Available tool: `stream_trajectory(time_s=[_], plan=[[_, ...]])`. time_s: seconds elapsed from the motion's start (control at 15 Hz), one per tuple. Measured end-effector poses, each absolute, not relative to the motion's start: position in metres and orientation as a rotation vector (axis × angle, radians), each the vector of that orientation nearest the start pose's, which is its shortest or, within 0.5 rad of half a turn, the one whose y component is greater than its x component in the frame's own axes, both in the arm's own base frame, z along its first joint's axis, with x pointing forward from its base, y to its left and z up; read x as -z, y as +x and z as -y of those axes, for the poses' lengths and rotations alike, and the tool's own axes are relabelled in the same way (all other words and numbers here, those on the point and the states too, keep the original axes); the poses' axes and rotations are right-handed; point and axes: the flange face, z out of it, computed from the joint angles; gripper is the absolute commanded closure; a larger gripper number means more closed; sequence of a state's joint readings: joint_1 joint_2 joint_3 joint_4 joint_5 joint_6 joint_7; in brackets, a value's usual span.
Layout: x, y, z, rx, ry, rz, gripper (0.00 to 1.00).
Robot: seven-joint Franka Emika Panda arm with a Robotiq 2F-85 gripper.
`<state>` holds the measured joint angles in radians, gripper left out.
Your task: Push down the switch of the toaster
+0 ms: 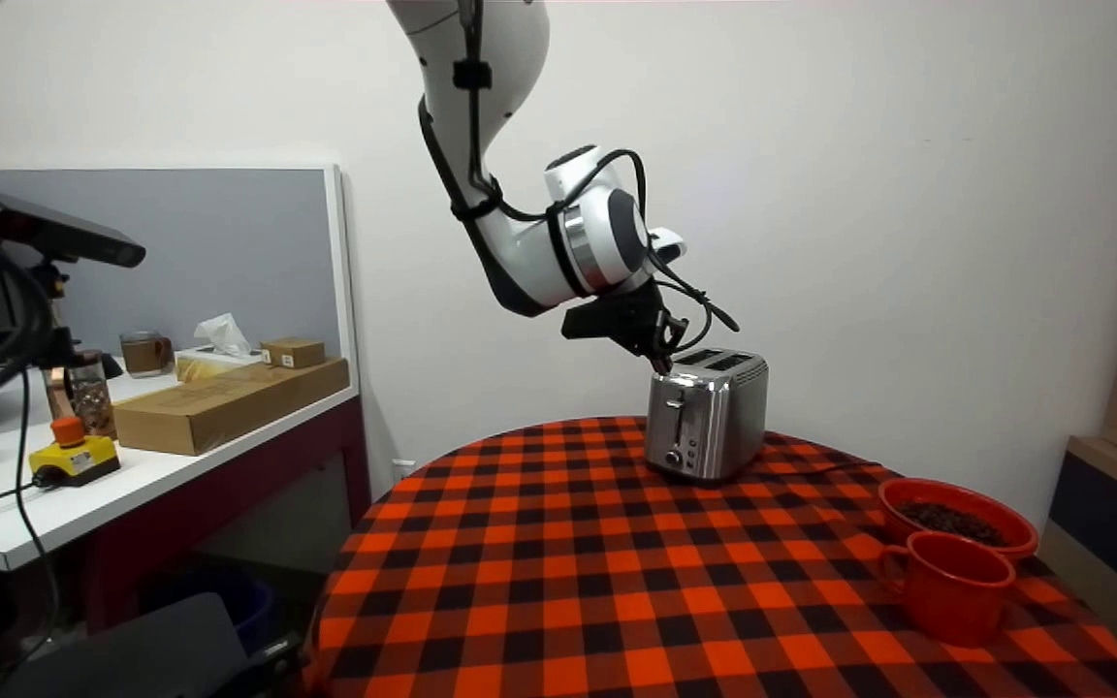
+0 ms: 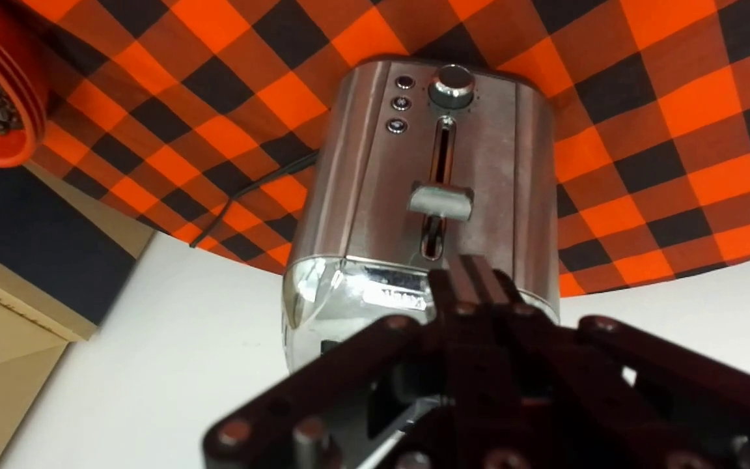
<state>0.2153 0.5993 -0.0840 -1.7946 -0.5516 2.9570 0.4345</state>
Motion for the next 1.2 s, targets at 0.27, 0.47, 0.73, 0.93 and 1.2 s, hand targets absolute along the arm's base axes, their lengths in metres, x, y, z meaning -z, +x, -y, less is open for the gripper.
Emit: stream_trajectory(time_s=[0.27, 0.47, 0.73, 0.93, 1.2], plan=[[-0.257, 0.699, -0.132, 0.928, -3.142, 0.355, 1.0], [-0.251, 0.713, -0.13, 0.895, -3.153, 0.304, 1.0], [-0.243, 0.725, -0.132, 0.839, -3.169, 0.292, 1.0], [-0.236, 0.732, -0.133, 0.79, -3.191, 0.305, 1.0], [-0.225, 0.739, -0.135, 0.715, -3.23, 0.356, 1.0]])
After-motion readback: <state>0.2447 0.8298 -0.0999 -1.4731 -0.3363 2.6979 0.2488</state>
